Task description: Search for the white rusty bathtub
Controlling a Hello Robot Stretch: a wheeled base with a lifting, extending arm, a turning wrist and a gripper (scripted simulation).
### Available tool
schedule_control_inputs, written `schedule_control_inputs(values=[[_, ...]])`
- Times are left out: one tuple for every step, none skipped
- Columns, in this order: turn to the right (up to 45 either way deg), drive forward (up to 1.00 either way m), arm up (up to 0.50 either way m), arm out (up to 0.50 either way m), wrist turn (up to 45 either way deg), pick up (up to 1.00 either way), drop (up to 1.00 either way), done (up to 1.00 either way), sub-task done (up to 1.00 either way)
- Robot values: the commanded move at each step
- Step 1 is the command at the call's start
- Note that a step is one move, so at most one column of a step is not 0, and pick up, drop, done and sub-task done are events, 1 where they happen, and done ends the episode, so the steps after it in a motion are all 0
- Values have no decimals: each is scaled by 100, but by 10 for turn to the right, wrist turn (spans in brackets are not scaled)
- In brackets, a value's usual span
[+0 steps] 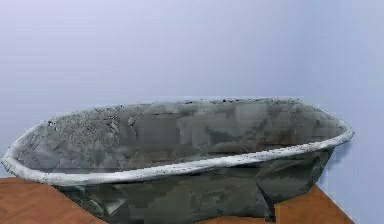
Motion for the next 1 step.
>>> schedule_control_inputs(values=[[0, 0, 0, 0, 0, 0, 0, 100, 0]])
